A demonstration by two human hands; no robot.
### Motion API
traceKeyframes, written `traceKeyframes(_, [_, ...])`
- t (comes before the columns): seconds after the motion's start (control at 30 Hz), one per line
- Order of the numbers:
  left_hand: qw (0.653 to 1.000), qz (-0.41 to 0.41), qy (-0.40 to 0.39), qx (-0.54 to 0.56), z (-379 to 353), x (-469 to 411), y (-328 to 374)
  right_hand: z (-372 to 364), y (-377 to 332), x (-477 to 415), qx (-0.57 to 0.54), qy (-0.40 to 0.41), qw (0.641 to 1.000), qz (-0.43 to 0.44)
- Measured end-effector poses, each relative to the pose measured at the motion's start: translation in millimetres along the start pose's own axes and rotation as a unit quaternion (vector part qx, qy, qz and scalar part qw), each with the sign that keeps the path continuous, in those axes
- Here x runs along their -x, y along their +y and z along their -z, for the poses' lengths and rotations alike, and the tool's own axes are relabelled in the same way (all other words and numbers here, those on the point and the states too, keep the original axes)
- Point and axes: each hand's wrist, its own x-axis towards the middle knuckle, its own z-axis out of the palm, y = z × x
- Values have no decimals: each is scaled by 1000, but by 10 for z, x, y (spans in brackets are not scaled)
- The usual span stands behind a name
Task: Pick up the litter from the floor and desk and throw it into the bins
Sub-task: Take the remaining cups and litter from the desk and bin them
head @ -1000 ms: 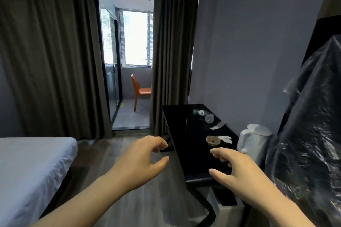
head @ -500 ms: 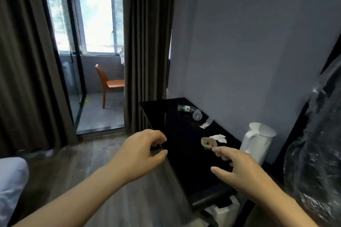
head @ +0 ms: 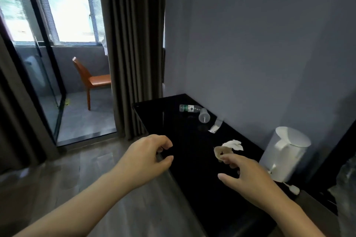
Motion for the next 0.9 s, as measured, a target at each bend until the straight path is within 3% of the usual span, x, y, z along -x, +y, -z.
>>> traceKeyframes(0.47, [996,-20,-82,30,-565,-1781,-940,-204,533,-1703,-72,-12,992,-105])
traceKeyframes(0.9, [971,-132,-189,66,-925,-3415,-1915,-637,433,-2703,-85,86,954,-275])
